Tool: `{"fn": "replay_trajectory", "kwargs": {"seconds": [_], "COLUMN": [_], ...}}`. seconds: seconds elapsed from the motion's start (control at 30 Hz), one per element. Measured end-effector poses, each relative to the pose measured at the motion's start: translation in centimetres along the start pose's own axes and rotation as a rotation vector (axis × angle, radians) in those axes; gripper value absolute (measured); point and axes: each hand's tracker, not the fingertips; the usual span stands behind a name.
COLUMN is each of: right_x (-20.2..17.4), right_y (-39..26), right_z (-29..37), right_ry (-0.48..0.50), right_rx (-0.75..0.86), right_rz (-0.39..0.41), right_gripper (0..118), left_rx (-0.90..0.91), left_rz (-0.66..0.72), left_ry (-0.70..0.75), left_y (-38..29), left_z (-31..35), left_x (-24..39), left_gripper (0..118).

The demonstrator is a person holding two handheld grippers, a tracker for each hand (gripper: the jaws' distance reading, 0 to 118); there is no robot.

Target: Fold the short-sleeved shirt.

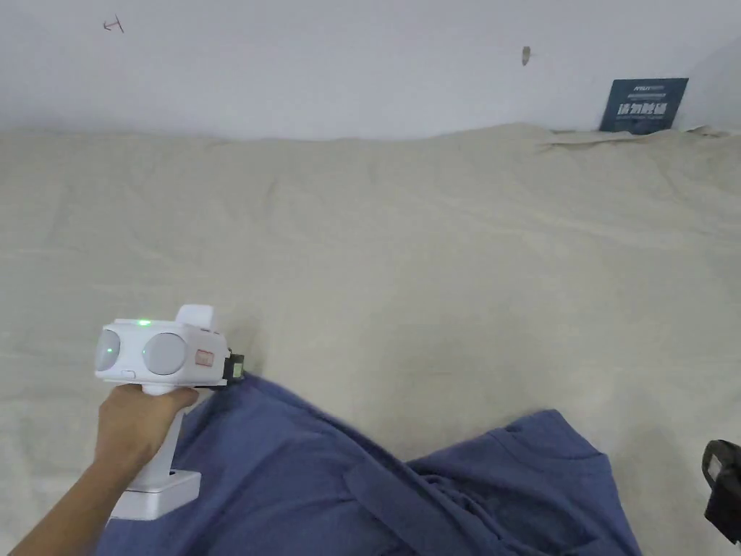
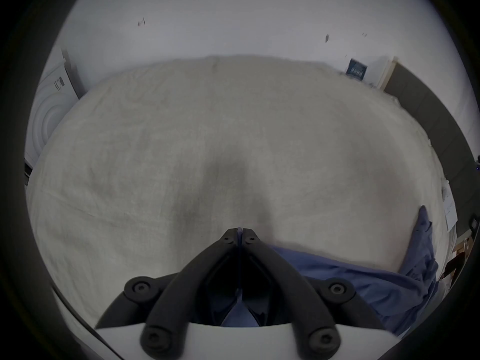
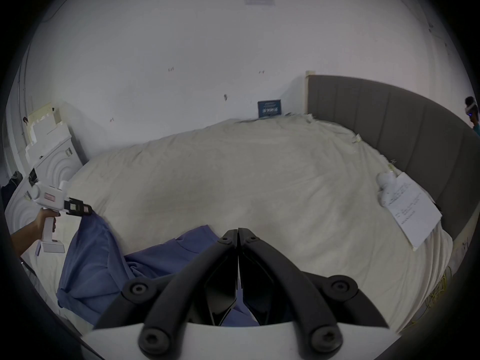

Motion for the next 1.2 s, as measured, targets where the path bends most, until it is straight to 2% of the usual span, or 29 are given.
{"fn": "replay_trajectory", "kwargs": {"seconds": [0.07, 0.1, 0.13, 0.23, 0.27, 0.3, 0.4, 0.6, 0.63, 0.77, 0.8, 0.83, 1.2], "right_x": [-0.3, -0.5, -0.6, -1.8, -2.1, -2.3, -3.1, -3.5, -3.7, -3.4, -3.4, -3.4, -2.5], "right_y": [0.8, 1.1, 1.4, 2.3, 2.3, 2.1, 1.1, -1.9, -2.3, -3.5, -3.5, -3.5, 0.1], "right_z": [-1.5, -2.4, -3.5, -7.2, -8.4, -9.6, -12.4, -15.7, -15.8, -16.3, -16.0, -15.7, -10.5], "right_ry": [0.035, 0.054, 0.069, 0.115, 0.112, 0.128, 0.124, 0.051, 0.051, 0.062, 0.073, 0.098, 0.178], "right_rx": [-0.053, -0.068, -0.092, -0.192, -0.215, -0.238, -0.335, -0.453, -0.448, -0.466, -0.463, -0.449, -0.325], "right_rz": [0.007, 0.010, 0.015, 0.042, 0.061, 0.053, 0.074, 0.144, 0.141, 0.131, 0.119, 0.100, 0.084], "right_gripper": [1, 5, 21, 85, 94, 95, 95, 93, 88, 40, 22, 11, 10], "left_rx": [0.063, 0.095, 0.118, 0.169, 0.178, 0.194, 0.210, 0.228, 0.230, 0.228, 0.227, 0.228, 0.257], "left_rz": [0.016, 0.024, 0.027, 0.038, 0.042, 0.047, 0.057, 0.074, 0.076, 0.091, 0.094, 0.098, 0.153], "left_ry": [-0.044, -0.069, -0.082, -0.111, -0.119, -0.128, -0.134, -0.142, -0.139, -0.143, -0.142, -0.140, -0.125], "left_y": [-0.4, -0.7, -1.0, -2.1, -2.3, -2.6, -3.1, -4.0, -4.2, -4.6, -4.6, -4.7, -5.4], "left_z": [2.6, 4.0, 5.3, 9.2, 10.1, 11.1, 13.0, 14.9, 15.2, 15.4, 15.3, 15.3, 16.5], "left_x": [0.2, 0.1, 0.2, 0.2, 0.0, -0.1, -0.5, -1.3, -1.3, -1.7, -1.8, -1.9, -2.9], "left_gripper": [0, 0, 0, 0, 0, 0, 0, 0, 0, 0, 0, 0, 0]}}
